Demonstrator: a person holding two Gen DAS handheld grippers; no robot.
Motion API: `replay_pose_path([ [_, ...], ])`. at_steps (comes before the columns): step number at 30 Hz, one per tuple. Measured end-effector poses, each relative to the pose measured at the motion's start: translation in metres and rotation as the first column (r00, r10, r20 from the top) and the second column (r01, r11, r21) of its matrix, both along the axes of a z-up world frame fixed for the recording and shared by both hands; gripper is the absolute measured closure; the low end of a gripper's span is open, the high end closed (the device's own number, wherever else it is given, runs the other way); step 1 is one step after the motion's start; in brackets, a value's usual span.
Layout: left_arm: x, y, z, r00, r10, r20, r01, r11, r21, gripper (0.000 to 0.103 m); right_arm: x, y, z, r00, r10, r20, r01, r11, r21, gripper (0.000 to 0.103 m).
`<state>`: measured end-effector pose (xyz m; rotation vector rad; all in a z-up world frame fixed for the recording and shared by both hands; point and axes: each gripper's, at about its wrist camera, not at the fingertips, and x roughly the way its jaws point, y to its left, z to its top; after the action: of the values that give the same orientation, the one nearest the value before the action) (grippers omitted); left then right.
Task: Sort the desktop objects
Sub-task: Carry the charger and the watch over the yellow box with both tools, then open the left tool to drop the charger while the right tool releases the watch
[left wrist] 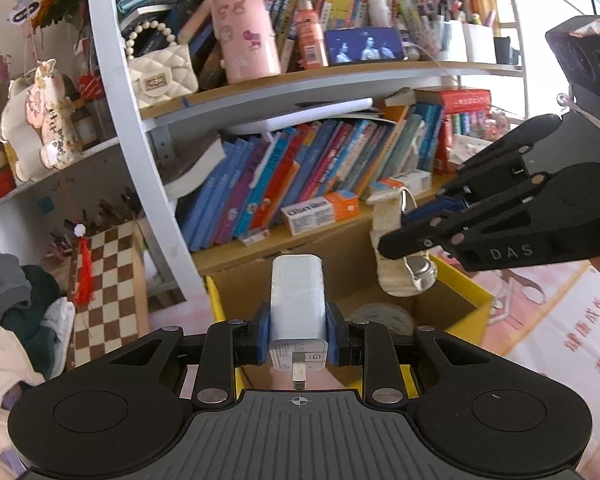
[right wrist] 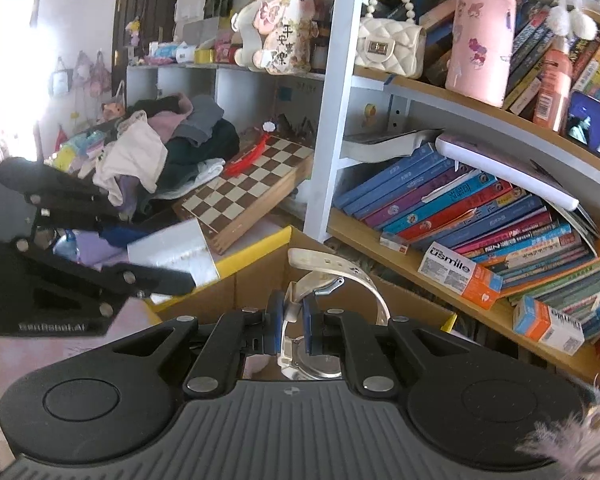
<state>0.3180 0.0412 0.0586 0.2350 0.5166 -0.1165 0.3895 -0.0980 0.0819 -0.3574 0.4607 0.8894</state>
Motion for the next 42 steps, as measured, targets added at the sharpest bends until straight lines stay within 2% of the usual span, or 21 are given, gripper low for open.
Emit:
replay_pose_path([
  [6,0.038,0.011,-0.003,0.999,0.021,-0.032,-0.021,1.0,0.02,0.078,0.036,0.022,-0.009,0.999,0.044,0.007,-0.043,0.996,-0.083,0.094],
  [11,0.068,0.013,-0.017,0.996,0.023,-0.088,-0.019,0.999,0.05,0.078,0.067,0.042,-0.026,0.997,0.078,-0.022,-0.08,0.981,-0.174,0.094],
  [20,0.114,0.009,-0.047,0.982,0.037,-0.183,-0.023,0.997,0.08,0.078,0.11,0.069,-0.067,0.989,0.114,-0.098,-0.142,0.924,-0.354,0.094],
  [32,0.146,0.009,-0.076,0.951,0.061,-0.302,-0.034,0.995,0.093,0.078,0.135,0.08,-0.101,0.975,0.116,-0.188,-0.188,0.881,-0.433,0.094],
  [42,0.152,0.009,-0.081,0.939,0.076,-0.335,-0.048,0.995,0.091,0.077,0.139,0.087,-0.107,0.969,0.113,-0.219,-0.2,0.881,-0.43,0.092],
])
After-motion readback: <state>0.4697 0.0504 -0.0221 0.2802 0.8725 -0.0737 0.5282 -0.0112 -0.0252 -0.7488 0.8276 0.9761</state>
